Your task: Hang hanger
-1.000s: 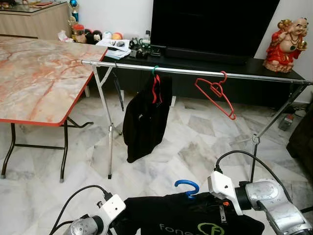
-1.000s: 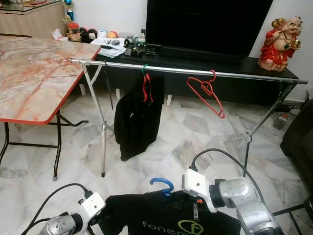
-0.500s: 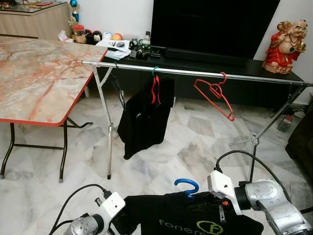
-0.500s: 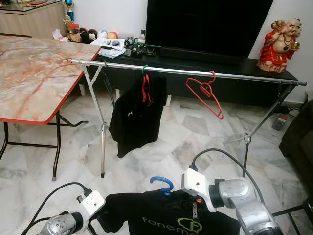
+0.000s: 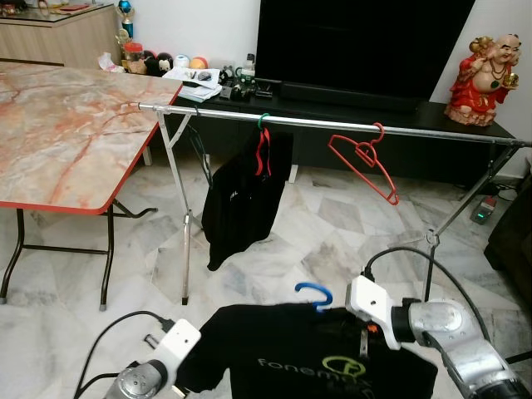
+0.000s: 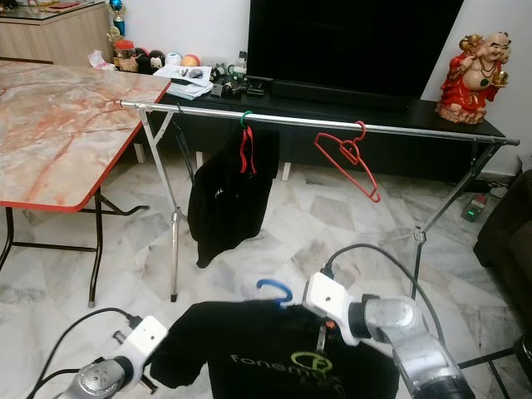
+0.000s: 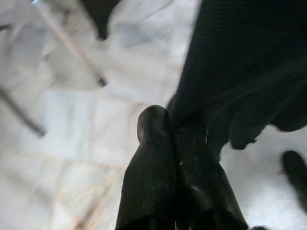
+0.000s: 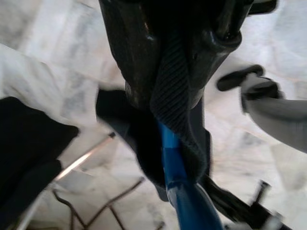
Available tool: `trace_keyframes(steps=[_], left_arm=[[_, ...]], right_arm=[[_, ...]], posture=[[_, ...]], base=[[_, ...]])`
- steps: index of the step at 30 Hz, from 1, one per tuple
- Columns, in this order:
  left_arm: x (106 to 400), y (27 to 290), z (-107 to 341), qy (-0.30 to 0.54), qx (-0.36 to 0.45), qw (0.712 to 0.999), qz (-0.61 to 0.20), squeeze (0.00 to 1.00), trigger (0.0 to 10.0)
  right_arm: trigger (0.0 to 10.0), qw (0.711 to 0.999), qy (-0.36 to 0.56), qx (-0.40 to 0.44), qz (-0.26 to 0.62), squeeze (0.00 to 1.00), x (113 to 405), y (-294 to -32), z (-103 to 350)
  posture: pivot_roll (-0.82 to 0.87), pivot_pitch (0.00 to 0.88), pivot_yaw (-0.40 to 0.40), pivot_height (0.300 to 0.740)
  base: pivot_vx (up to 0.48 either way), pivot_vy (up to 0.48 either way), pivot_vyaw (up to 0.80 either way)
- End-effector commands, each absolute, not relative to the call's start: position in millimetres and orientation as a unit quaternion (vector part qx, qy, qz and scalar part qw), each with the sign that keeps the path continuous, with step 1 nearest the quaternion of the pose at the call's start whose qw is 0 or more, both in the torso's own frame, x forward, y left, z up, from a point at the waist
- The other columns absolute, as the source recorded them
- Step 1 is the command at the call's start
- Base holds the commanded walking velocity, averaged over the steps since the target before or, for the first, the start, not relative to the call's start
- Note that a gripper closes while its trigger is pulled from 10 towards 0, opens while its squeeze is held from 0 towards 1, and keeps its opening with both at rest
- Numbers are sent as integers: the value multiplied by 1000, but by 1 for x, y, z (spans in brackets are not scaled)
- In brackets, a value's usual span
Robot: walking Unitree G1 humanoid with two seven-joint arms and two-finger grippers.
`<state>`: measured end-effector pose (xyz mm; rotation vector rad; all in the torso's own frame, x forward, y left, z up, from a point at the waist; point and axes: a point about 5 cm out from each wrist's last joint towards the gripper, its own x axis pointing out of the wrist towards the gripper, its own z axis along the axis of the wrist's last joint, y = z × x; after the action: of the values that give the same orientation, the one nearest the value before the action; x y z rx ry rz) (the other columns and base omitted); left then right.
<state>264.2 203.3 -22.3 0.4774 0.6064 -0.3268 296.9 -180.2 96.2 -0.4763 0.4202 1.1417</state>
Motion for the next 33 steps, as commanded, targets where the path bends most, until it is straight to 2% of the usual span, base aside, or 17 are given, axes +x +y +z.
trace_keyframes(steps=[1, 4, 7, 8, 10, 11, 13, 14, 20, 23, 28, 29, 30, 31, 32, 33], left_arm=[[260, 220, -26, 331, 245, 904, -113, 0, 0], [252, 233, -32, 376, 266, 883, -89, 0, 0], [245, 233, -38, 404, 267, 869, -103, 0, 0], [240, 233, -42, 422, 271, 858, -114, 0, 0], [236, 233, -45, 439, 277, 845, -124, 0, 0], [236, 233, -45, 439, 277, 845, -124, 0, 0], [232, 229, -49, 461, 285, 826, -155, 0, 0], [231, 225, -50, 470, 292, 812, -184, 0, 0], [236, 220, -47, 464, 295, 810, -204, 0, 0], [249, 206, -39, 456, 261, 816, -242, 0, 0], [259, 195, -31, 428, 257, 818, -285, 0, 0], [262, 192, -29, 417, 262, 821, -290, 0, 1725], [265, 191, -26, 406, 268, 825, -289, 0, 10000], [267, 191, -25, 398, 271, 828, -287, 0, 10000], [268, 191, -24, 392, 272, 831, -286, 1000, 10000], [269, 190, -23, 389, 272, 832, -287, 1000, 10000]], right_arm=[[10000, 816, 191, -241, 489, 0, 305, -194, 103], [10000, 845, 193, -272, 418, 0, 318, -202, 103], [10000, 879, 182, -256, 359, 0, 329, -205, 108], [10000, 907, 167, -225, 314, 0, 337, -208, 115], [10000, 929, 151, -190, 281, 0, 343, -209, 121], [10000, 929, 151, -190, 281, 0, 343, -209, 121], [10000, 951, 127, -142, 244, 0, 350, -212, 130], [10000, 966, 114, -92, 213, 0, 355, -215, 135], [10000, 972, 115, -48, 201, 0, 359, -213, 136], [10000, 962, 168, -113, 181, 0, 358, -212, 117], [10000, 951, 184, -117, 219, 0, 355, -201, 110], [10000, 939, 192, -130, 253, 0, 352, -195, 107], [10000, 926, 202, -146, 282, 0, 349, -189, 102], [10000, 918, 209, -156, 300, 0, 347, -186, 99], [10000, 907, 214, -172, 320, 0, 344, -184, 96], [10000, 900, 218, -181, 331, 0, 342, -183, 94]], posture=[[57, 0, -116, 740], [58, 0, -116, 740], [61, 0, -118, 740], [63, 0, -117, 740], [61, 0, -116, 740], [61, 0, -116, 740], [62, 0, -118, 740], [63, 0, -118, 740], [62, 0, -120, 740], [69, 0, -124, 740], [71, 0, -124, 740], [71, 0, -124, 740], [69, 0, -126, 740], [68, 0, -126, 740], [66, 0, -125, 740], [69, 0, -126, 740]], base=[[0, 0, 0], [0, 0, 0], [0, 0, 0], [0, 0, 0], [0, 0, 0], [0, 0, 0], [0, 0, 0], [0, 0, 0], [0, 0, 0], [0, 0, 0], [0, 0, 0], [0, 0, 0], [0, 0, 0], [0, 0, 0], [0, 0, 0], [0, 0, 0]])
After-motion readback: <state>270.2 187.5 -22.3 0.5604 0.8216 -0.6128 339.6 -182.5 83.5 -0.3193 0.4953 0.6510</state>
